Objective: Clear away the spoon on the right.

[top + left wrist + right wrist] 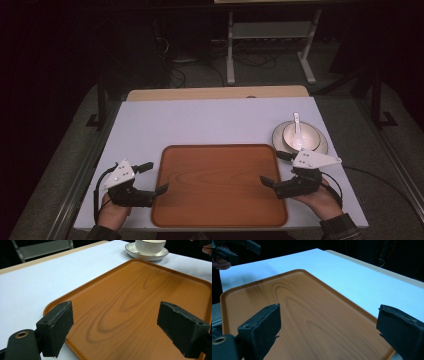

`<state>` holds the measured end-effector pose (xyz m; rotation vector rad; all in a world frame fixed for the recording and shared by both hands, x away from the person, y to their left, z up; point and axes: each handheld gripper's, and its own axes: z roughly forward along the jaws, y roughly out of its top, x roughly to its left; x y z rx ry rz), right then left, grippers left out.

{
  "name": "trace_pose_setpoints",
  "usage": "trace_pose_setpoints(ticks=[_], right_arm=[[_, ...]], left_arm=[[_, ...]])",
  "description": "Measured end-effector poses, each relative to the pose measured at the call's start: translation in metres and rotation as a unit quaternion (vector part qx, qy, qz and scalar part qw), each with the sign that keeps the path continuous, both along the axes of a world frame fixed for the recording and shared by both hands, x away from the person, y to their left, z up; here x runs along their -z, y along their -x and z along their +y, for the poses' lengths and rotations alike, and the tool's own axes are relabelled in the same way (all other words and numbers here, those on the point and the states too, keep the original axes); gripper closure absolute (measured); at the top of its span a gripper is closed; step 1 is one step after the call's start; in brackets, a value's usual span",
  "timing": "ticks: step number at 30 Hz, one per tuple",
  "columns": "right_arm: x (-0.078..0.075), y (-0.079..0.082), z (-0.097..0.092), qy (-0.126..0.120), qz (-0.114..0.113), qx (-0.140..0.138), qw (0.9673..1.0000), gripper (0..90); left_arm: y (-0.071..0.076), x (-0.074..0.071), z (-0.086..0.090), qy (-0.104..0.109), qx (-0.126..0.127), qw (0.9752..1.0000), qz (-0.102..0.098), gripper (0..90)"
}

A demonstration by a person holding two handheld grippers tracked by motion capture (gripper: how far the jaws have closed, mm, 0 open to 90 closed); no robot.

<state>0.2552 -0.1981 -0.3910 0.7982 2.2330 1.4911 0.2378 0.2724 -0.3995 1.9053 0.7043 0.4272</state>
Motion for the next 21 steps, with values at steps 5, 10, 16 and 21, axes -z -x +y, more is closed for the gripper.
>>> trace_pose_setpoints(ticks=[5, 10, 16, 21], right_arm=[[0.000, -0.003, 0.001, 0.002, 0.002, 0.000, 1.0000, 4.9], [0.001, -0.009, -0.001, 0.012, 0.007, 0.007, 0.9999, 5.0], [0.000, -0.013, -0.003, 0.012, 0.006, 0.010, 0.9999, 5.0], [-0.001, -0.017, -0.003, 0.014, 0.006, 0.013, 0.9998, 5.2]], left_arm=[[-0.001, 0.000, 0.000, 0.000, 0.000, 1.0000, 0.000, 12.9], [-0.001, 0.001, 0.000, 0.001, -0.001, 1.0000, 0.002, 12.9], [0.000, 0.001, 0.001, 0.000, -0.001, 1.0000, 0.002, 12.9], [0.001, 0.001, 0.001, -0.002, 0.000, 1.0000, 0.002, 12.9]])
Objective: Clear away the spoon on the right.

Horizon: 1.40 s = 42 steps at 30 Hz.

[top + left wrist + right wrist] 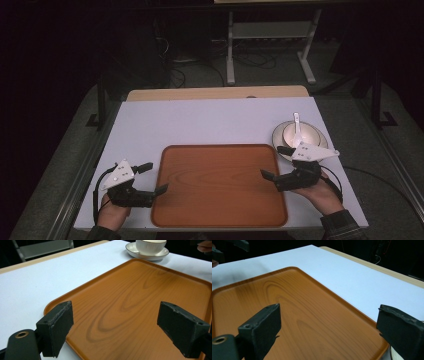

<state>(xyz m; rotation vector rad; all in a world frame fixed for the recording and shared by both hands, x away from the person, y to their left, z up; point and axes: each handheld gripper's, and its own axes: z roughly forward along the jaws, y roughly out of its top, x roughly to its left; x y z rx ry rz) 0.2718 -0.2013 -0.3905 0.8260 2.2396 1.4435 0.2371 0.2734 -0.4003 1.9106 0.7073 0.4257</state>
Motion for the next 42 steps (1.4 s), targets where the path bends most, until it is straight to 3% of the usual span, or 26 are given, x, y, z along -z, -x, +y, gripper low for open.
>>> trace_pose_setpoints(ticks=[17, 25, 42], right_arm=[[-0.004, -0.016, -0.007, -0.007, -0.001, 0.009, 0.9999, 5.8], [-0.014, -0.026, -0.013, -0.008, -0.014, 0.022, 0.9996, 5.8], [-0.024, -0.050, -0.021, -0.006, -0.012, 0.034, 0.9993, 5.8]], left_arm=[[-0.002, 0.000, -0.003, -0.003, -0.002, 1.0000, 0.002, 12.9], [-0.001, 0.000, -0.001, 0.000, -0.003, 1.0000, 0.003, 12.9], [-0.002, -0.001, -0.004, 0.002, 0.001, 1.0000, -0.001, 12.9]])
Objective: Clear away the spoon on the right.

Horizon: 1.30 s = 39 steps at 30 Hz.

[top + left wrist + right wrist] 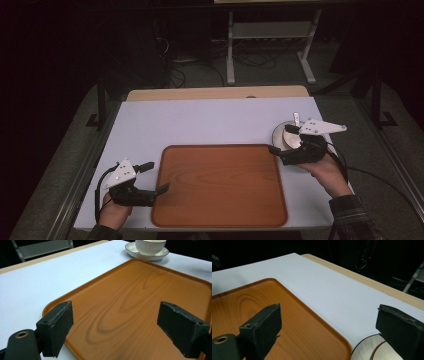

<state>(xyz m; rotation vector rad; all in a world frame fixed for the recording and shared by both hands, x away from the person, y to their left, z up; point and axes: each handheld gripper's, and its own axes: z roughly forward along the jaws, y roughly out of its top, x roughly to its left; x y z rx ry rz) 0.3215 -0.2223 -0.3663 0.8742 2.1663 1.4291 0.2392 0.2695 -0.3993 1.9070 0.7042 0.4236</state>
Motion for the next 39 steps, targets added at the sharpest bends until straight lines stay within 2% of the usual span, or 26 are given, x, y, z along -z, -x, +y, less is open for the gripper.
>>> trace_pose_setpoints(ticks=[8, 11, 21, 26, 34, 36, 39], right_arm=[[0.000, -0.015, -0.001, -0.001, 0.012, 0.001, 0.9999, 6.5], [-0.001, -0.020, -0.001, 0.001, 0.013, 0.003, 0.9999, 6.5], [-0.001, -0.040, -0.011, 0.001, 0.027, 0.032, 0.9991, 7.1], [-0.001, -0.053, -0.020, -0.003, 0.037, 0.044, 0.9983, 13.1], [0.001, -0.073, -0.025, 0.012, 0.052, 0.066, 0.9964, 20.8], [0.002, -0.080, -0.026, 0.016, 0.059, 0.073, 0.9955, 25.2], [0.003, -0.083, -0.027, 0.015, 0.062, 0.079, 0.9948, 28.7]], left_arm=[[-0.001, 0.000, -0.002, -0.002, 0.002, 1.0000, -0.001, 12.9], [-0.002, 0.000, -0.003, 0.005, 0.003, 1.0000, 0.001, 12.9], [-0.002, 0.001, -0.001, 0.008, 0.004, 1.0000, 0.002, 12.9], [-0.002, 0.001, -0.001, 0.008, 0.003, 1.0000, 0.002, 12.9], [-0.002, 0.001, 0.000, 0.009, 0.003, 0.9999, 0.003, 12.9], [-0.002, 0.001, 0.001, 0.010, 0.003, 0.9999, 0.003, 12.9], [-0.002, 0.001, 0.002, 0.010, 0.004, 0.9999, 0.002, 12.9]])
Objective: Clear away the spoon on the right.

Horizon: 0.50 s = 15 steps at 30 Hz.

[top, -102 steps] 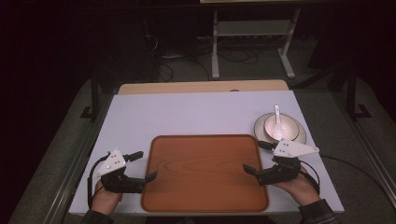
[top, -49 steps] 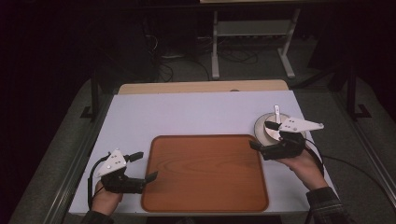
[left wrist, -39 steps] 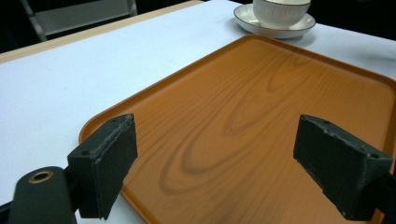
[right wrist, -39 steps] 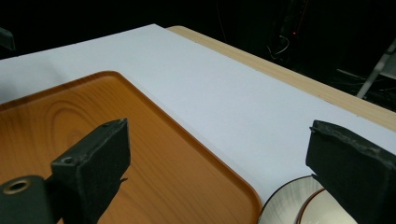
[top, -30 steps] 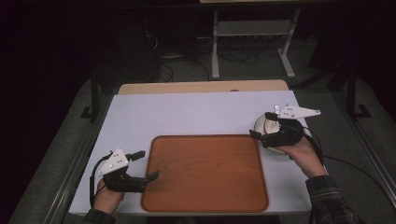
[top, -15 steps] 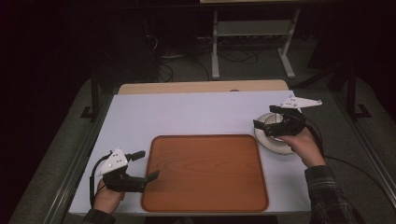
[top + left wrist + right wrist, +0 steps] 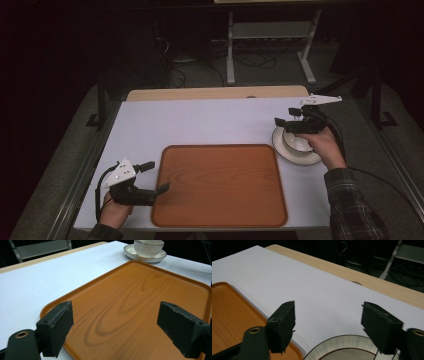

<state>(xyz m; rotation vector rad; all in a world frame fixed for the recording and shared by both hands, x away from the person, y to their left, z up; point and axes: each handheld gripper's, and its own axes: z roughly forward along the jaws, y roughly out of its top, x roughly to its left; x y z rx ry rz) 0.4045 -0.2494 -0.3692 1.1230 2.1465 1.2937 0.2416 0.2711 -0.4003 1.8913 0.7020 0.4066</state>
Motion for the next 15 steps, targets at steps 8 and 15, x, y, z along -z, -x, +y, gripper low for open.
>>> trace_pose_setpoints(ticks=[8, 15], right_arm=[[0.003, -0.014, -0.004, 0.011, 0.015, 0.019, 0.9996, 39.7], [0.010, -0.024, -0.010, 0.017, 0.036, 0.044, 0.9982, 59.5]], left_arm=[[0.000, 0.000, 0.000, -0.002, 0.000, 1.0000, 0.001, 12.9], [0.000, 0.000, 0.000, -0.001, 0.000, 1.0000, 0.002, 12.9]])
